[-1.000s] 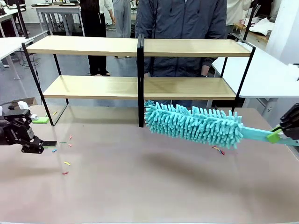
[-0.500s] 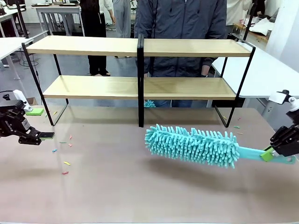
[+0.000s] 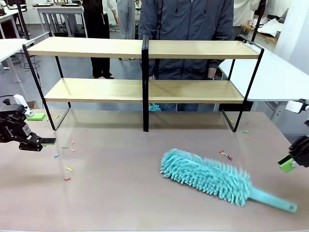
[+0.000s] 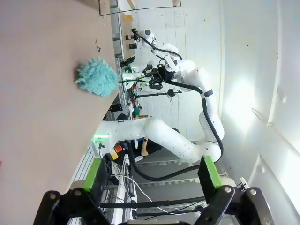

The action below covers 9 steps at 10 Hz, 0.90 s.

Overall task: Clean the shelves.
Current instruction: Place the Duster on the table.

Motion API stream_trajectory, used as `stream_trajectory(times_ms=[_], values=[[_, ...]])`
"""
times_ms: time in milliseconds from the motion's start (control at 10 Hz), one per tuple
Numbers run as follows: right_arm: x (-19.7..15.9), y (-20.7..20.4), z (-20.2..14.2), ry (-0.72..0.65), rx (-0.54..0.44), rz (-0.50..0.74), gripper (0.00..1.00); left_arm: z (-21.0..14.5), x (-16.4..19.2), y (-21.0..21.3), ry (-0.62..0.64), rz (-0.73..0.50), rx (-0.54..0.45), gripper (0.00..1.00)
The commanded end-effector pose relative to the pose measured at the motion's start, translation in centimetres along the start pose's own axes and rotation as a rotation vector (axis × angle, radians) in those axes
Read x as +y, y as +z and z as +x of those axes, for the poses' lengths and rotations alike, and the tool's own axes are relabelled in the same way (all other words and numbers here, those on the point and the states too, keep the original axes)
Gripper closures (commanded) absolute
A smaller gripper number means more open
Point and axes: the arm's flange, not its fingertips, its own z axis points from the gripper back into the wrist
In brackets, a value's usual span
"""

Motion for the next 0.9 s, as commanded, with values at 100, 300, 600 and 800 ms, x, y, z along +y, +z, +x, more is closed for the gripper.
stream_trajectory(times_ms=[100,300,600,800], values=[[-2.4,6.6,-2.5,-0.385,-0.405,-0.154,0.0,-0.3,0.0,-0.2,-0.025,-0.021,-0.003,0.0],[3.0,4.3,-3.0,-0.835,-0.478,0.322,0.0,-0.3,0.0,-0.2,-0.025,-0.021,-0.003,0.0],[7.0,2.4,-2.5,-1.07,-0.746,0.777,0.0,-0.3,0.0,-0.2,-0.025,-0.021,-0.003,0.0],[6.3,0.4,-2.7,-1.256,-0.639,0.66,0.0,-0.3,0.0,-0.2,-0.025,-0.021,-0.003,0.0]])
